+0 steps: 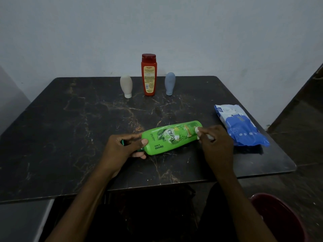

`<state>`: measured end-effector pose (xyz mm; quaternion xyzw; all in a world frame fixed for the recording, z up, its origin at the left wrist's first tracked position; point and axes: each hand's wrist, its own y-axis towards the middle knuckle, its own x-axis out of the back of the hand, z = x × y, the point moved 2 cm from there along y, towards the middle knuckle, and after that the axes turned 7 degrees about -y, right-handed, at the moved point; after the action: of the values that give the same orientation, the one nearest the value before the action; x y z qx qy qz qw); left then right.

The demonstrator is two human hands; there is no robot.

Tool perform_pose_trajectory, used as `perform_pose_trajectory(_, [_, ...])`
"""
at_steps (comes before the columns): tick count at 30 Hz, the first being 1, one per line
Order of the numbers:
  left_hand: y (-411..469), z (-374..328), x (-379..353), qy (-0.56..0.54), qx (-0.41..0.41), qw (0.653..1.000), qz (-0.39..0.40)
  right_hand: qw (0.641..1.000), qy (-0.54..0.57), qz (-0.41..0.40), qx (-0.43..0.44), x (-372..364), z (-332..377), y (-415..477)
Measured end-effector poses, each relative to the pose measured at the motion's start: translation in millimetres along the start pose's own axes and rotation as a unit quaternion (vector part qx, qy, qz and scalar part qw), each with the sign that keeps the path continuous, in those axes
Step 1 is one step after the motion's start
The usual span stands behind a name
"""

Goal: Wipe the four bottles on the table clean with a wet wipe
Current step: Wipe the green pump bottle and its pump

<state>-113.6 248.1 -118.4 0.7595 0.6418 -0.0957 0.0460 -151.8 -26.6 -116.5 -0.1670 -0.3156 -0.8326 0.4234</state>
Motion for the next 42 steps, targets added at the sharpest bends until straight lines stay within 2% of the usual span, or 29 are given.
perform_pose_trajectory(4, [-0.2, -0.7, -1.0, 0.007, -0.011, 1.0, 0.0, 0.998, -0.009, 0.04, 0.05, -30.8, 37.5, -30.1])
perform_pose_trajectory(7, [-1.0, 0.6, -0.5, 0.021, -0.021, 1.0, -0.003, 0.989, -0.019, 0.058, 0.134, -56.5, 68.0, -60.2])
perform_pose_trajectory(11, [0.4, 2.3, 2.7, 0.035, -0.023, 0.999, -0.001, 0.979, 0.003, 0.058, 0.197, -71.1, 84.2, -75.7])
perform_pose_trajectory(19, [-1.7, 2.0, -0.5, 0.049, -0.034, 0.998, 0.016, 0.976, 0.007, 0.066, 0.207, -55.8, 64.1, -63.4])
perform_pose_trajectory(23, [-1.1, 3.1, 0.6, 0.054, -0.032, 0.998, 0.018, 0.995, -0.014, 0.055, 0.083, -37.0, 36.9, -35.5])
perform_pose_trajectory(26, [-0.3, 4.3, 2.3, 0.053, -0.029, 0.998, 0.02, 0.996, -0.042, 0.013, 0.072, -21.1, 24.0, -20.0])
perform_pose_trajectory(29, [-0.6, 3.6, 3.3, 0.044, -0.019, 0.998, 0.037, 0.997, -0.051, 0.01, 0.057, -18.2, 30.6, -19.7])
perform_pose_trajectory(31, [-1.0, 2.9, 4.8, 0.039, -0.016, 0.998, 0.048, 0.995, -0.054, 0.041, 0.076, -26.1, 46.1, -29.9])
perform_pose_trajectory(37, [-3.6, 0.2, 3.3, 0.053, -0.038, 0.996, 0.057, 0.972, -0.021, 0.108, 0.21, -59.8, 85.1, -64.5])
perform_pose_trajectory(42, [-6.5, -3.5, 3.4, 0.095, -0.059, 0.991, 0.072, 0.961, -0.058, 0.138, 0.231, -63.4, 93.3, -42.8])
